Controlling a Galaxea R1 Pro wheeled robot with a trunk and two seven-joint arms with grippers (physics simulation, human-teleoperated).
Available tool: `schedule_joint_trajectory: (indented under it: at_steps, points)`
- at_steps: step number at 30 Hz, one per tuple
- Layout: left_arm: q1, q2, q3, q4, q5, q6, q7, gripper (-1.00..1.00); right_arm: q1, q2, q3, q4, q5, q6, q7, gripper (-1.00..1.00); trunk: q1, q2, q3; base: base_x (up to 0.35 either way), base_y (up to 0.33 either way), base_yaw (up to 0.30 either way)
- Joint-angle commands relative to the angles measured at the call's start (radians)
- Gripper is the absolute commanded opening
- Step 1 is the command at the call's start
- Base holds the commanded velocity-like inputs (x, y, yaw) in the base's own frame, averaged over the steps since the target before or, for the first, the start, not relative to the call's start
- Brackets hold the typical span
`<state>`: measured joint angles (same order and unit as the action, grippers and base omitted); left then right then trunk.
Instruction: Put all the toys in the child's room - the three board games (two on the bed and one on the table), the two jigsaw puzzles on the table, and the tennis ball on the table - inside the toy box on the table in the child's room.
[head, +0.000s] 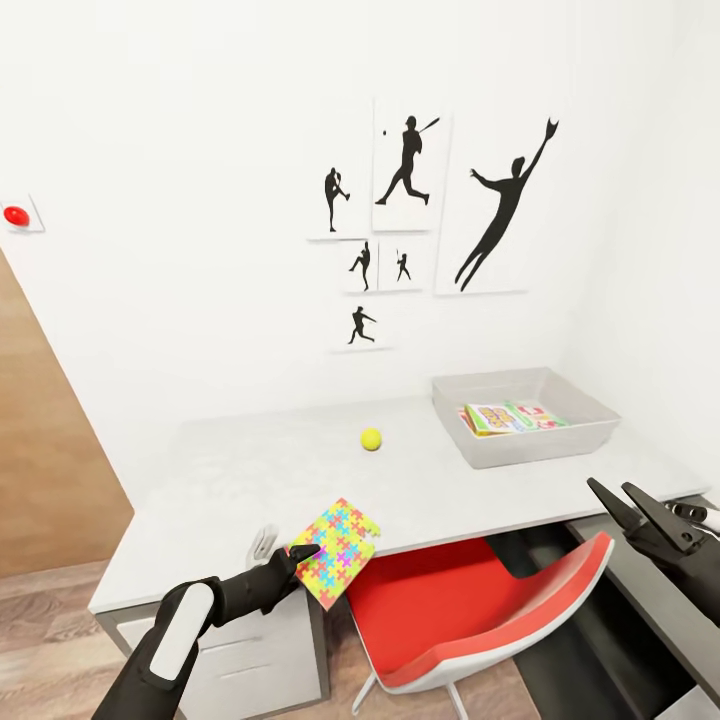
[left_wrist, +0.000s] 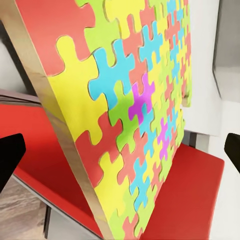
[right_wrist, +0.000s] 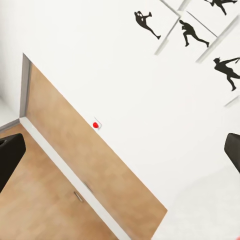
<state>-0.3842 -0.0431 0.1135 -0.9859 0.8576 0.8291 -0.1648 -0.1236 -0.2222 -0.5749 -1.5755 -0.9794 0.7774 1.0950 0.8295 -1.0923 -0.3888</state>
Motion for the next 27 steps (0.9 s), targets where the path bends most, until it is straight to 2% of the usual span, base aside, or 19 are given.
schedule_joint_trajectory:
  at_steps: [1, 5, 27]
  points:
    - [-0.001, -0.001, 0.005, 0.000, -0.005, 0.007, -0.005, 1.00, -0.001, 0.000, 0.000, 0.000, -0.004, 0.006, 0.001, 1.00, 0.004, -0.008, -0.004, 0.000, 0.000, 0.000]
    - [-0.001, -0.001, 0.005, 0.000, -0.005, 0.007, -0.006, 1.00, -0.001, 0.000, 0.000, 0.000, -0.004, 0.005, 0.000, 1.00, 0.019, -0.036, -0.017, 0.000, 0.000, 0.000]
    - [-0.001, -0.001, 0.003, 0.000, -0.005, 0.007, -0.005, 1.00, -0.001, 0.000, 0.000, 0.000, -0.004, 0.005, 0.000, 1.00, 0.019, -0.036, -0.017, 0.000, -0.038, 0.000]
